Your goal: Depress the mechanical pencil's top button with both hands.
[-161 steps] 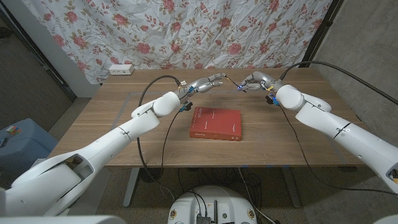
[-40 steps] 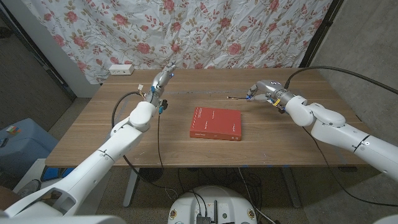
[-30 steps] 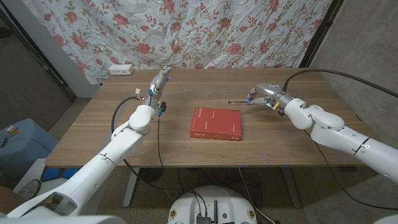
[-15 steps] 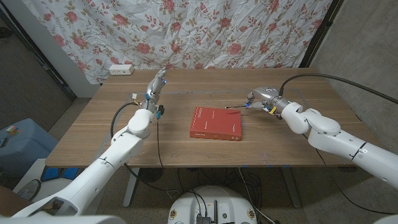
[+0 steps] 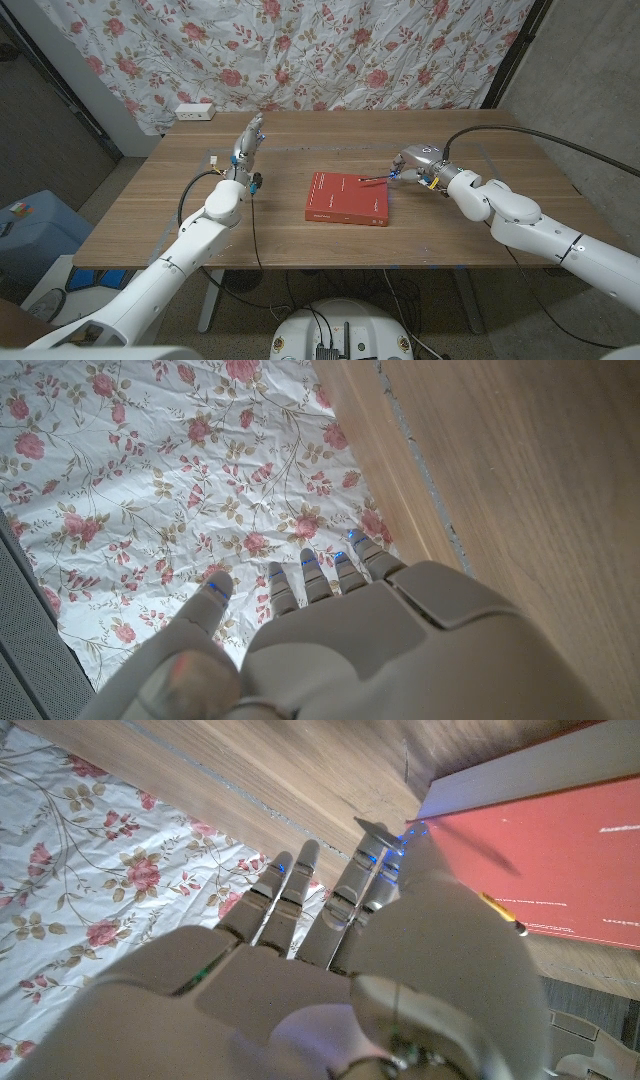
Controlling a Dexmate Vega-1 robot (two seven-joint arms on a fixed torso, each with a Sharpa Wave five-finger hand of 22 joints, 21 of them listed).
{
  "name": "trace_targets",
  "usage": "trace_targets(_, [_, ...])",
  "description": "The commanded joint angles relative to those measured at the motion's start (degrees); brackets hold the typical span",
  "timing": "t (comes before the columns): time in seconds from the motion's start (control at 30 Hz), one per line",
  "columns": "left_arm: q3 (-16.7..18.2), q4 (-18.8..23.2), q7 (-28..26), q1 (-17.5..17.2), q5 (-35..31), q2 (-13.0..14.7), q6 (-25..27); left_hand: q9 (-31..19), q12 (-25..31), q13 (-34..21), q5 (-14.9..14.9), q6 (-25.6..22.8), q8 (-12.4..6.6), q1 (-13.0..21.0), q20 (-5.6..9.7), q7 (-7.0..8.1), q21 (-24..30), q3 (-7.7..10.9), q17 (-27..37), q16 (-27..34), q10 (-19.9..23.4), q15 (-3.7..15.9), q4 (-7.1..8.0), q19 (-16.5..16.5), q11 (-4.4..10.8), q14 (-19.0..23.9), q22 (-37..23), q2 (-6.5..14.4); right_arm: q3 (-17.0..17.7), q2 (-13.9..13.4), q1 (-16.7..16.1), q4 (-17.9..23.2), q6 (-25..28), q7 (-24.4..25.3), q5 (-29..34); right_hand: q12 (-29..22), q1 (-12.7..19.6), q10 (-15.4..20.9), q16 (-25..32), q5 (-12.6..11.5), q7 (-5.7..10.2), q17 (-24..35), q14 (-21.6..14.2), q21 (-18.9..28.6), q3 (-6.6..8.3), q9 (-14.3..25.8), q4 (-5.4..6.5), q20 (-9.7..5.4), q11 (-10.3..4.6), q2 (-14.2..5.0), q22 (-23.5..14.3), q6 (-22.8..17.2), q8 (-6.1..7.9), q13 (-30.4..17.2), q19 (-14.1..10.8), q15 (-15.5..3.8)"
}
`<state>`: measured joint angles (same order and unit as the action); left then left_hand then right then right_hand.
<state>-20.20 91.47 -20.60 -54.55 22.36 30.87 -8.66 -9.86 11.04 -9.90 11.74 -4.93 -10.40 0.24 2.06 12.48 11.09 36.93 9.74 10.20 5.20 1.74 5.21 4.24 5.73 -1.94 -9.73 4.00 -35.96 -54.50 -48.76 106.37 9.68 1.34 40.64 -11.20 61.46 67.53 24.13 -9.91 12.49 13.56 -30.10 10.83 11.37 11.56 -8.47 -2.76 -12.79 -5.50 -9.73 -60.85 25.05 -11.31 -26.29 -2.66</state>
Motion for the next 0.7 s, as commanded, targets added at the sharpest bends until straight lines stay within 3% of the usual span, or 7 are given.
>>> trace_targets(0.03, [-0.12,-1.91,0.83,-0.29,1.87,-1.00,-1.50,0.00,0.06,-0.14,0.03,-0.32,0.04,-0.27,0.96,0.24,0.40,0.12,0.13,0.11,0.11,4.44,0.51,0.66,0.11,0.19,-0.20,3.54,-0.90,0.67,-0.31,-0.32,0.85,-0.15,2.29,-0.02,-0.23,-0.31,0.11,-0.14,0.16,0.18,-0.35,0.62,-0.18,0.27,-0.18,-3.11,0.18,-0.06,-0.10,-0.25,0.15,-0.31,-0.76,-8.83])
trace_targets(0.7, [-0.40,-1.76,0.98,-1.33,3.30,-1.11,-1.53,0.05,-0.02,-0.13,0.09,0.06,0.25,-0.07,1.39,0.18,0.28,0.16,0.07,0.01,-0.04,4.67,0.67,0.72,0.10,0.23,-0.15,3.49,-0.88,0.58,-1.21,-0.21,1.54,0.25,3.00,0.46,-1.03,-1.94,-0.50,-0.09,0.29,-0.08,0.49,0.69,-0.91,0.29,-0.22,-2.26,0.25,1.29,-0.13,1.38,-0.51,-0.21,-1.16,-8.38])
